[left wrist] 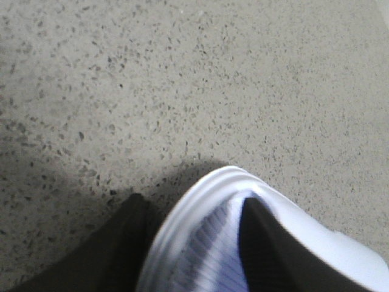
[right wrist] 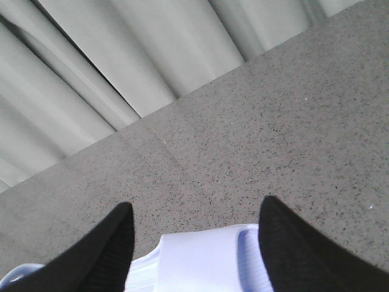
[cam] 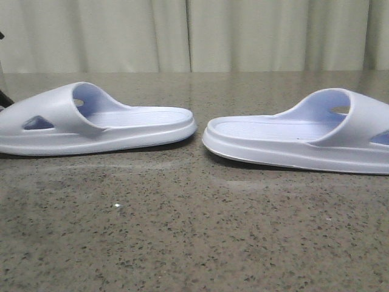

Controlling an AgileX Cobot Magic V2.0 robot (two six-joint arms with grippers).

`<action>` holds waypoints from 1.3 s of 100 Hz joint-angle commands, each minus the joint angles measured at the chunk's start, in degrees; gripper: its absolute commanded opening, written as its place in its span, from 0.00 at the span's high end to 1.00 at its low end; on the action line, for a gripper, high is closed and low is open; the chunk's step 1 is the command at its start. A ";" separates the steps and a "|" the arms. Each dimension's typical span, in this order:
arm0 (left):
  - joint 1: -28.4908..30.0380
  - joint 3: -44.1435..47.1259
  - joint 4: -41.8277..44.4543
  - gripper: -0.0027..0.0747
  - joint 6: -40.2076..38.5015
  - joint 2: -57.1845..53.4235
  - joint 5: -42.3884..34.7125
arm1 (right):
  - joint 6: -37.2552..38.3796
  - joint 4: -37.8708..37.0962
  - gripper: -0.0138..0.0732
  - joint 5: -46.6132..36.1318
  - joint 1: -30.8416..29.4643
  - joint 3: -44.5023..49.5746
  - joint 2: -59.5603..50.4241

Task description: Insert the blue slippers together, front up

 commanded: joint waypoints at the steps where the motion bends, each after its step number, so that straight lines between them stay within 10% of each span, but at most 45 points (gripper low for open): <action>1: -0.98 -0.60 -1.19 0.72 -0.31 0.15 3.21 | -0.41 0.46 0.40 -4.14 -0.33 -2.11 0.93; 17: -0.98 -0.60 -1.19 0.95 0.42 0.15 3.01 | -0.41 0.46 0.40 -4.14 -0.33 -2.11 0.93; 130: -0.98 -0.93 -4.66 0.93 6.21 -24.03 4.48 | -0.41 -0.20 0.40 -4.84 -0.33 -1.38 1.20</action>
